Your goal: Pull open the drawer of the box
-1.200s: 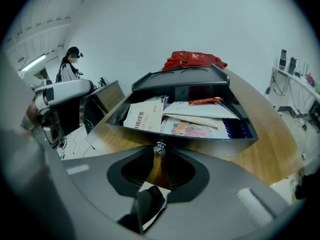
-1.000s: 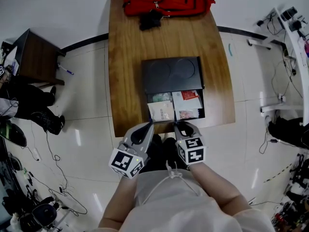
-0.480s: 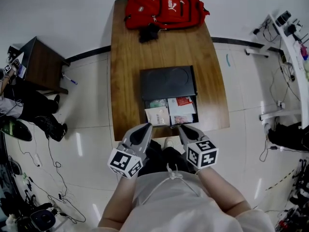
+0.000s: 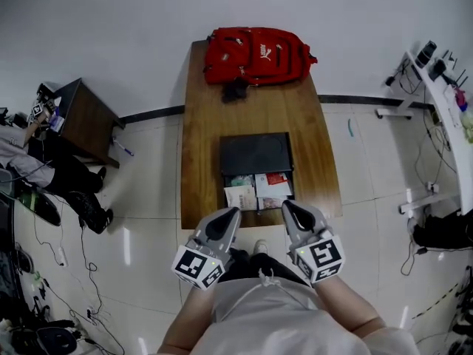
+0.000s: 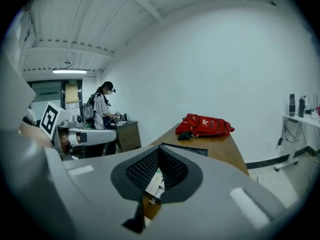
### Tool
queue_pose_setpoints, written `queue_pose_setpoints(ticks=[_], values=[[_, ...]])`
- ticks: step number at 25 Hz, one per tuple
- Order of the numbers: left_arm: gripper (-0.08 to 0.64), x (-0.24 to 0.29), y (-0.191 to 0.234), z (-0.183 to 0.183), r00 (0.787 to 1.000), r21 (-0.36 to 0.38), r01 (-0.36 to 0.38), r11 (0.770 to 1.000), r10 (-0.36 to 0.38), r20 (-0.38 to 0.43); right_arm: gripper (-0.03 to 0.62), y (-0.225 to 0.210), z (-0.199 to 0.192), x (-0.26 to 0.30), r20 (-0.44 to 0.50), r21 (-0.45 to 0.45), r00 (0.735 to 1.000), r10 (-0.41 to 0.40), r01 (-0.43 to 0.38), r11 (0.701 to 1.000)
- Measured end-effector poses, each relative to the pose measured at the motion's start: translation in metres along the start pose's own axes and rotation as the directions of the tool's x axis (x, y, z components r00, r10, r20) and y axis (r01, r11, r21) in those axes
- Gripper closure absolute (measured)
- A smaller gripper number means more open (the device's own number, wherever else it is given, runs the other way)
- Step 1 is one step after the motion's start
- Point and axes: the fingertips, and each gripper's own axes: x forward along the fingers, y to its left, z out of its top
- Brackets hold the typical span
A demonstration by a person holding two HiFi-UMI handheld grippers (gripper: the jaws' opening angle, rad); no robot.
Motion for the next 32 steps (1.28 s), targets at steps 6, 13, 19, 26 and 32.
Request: queue_pose_setpoints(ticks=[6, 13, 19, 26, 32], values=[[0.555, -0.019, -0.020, 0.001, 1.000, 0.016, 0.012, 1.000, -0.012, 0.003, 0.584, 0.023, 0.004, -0.026, 0.021, 0.036, 0.998, 0.052, -0.053, 0.998], [0.555, -0.077, -0.046, -0.009, 1.000, 0.010, 0.017, 1.000, -0.017, 0.023, 0.584, 0.075, -0.004, -0.072, 0.017, 0.081, 0.998, 0.059, -0.061, 0.995], [0.555, -0.144, -0.094, -0.019, 0.998, 0.027, 0.047, 0.999, -0.048, 0.049, 0.584, 0.134, -0.024, -0.124, 0.039, 0.051, 0.999, 0.025, -0.027, 0.998], [0.555, -0.211, -0.153, -0.044, 0.996, 0.023, 0.084, 0.996, -0.084, 0.028, 0.584, 0.194, -0.047, -0.188, 0.038, 0.048, 0.999, 0.007, -0.009, 0.999], [0.555, -0.242, -0.173, -0.044, 0.996, 0.029, 0.068, 0.997, -0.069, 0.047, 0.584, 0.212, -0.057, -0.212, 0.048, 0.024, 0.999, -0.001, 0.000, 1.000]])
